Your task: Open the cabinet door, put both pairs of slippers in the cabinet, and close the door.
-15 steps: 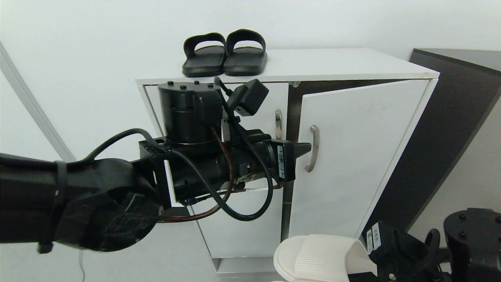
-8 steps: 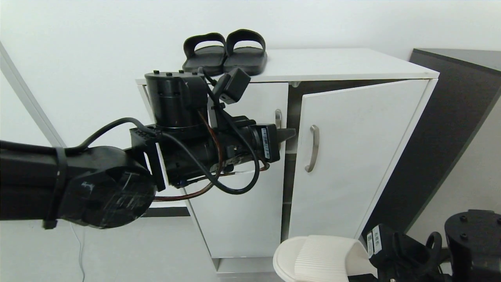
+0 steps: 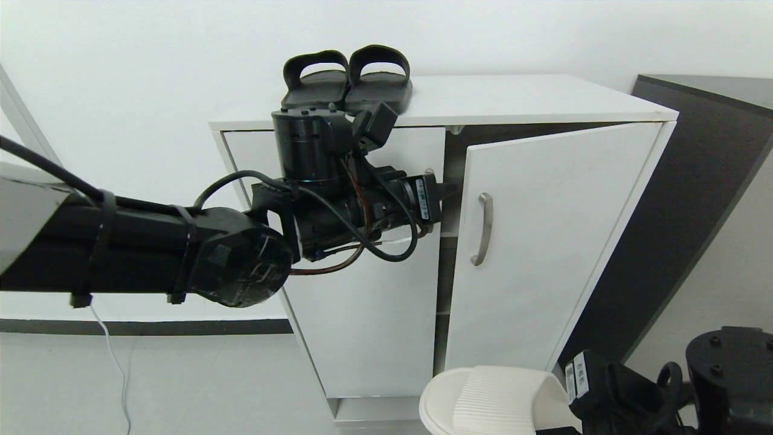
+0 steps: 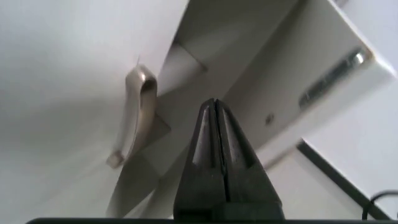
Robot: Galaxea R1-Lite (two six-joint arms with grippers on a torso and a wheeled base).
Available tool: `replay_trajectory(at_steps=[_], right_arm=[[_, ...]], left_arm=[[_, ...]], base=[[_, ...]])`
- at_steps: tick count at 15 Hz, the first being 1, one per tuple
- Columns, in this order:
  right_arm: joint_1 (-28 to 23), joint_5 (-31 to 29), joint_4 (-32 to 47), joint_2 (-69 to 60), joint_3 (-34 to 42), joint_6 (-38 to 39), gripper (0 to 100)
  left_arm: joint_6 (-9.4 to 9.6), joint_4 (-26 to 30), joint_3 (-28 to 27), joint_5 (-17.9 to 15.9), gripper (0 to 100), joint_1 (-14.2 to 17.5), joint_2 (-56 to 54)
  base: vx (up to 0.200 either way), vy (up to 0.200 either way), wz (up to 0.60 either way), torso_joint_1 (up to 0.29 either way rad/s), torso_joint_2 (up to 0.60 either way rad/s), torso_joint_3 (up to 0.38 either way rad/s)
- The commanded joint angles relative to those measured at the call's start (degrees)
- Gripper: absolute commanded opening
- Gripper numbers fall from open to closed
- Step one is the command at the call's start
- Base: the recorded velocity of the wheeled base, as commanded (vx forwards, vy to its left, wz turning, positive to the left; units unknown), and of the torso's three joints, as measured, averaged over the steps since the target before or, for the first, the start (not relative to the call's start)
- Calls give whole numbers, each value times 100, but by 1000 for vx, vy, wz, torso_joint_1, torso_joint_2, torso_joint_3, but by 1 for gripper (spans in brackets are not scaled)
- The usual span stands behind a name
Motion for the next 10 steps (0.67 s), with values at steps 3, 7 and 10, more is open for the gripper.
replay_trajectory(at_steps=[3,7,10], right_arm=[[178,3,21,7,45,16,0],[345,3,21,16,159,16,0],[451,3,3,-10,221,7,0]], left_arm=[[-282,-16,-406,40,0,1,432],[-256,-781,122,40,0,-579,283],[-220,-1150,465,5,0,-1071,81]], base=[[-200,0,0,4,5,2],[-200,0,0,0,1,5],[-200,0,0,2,4,2]])
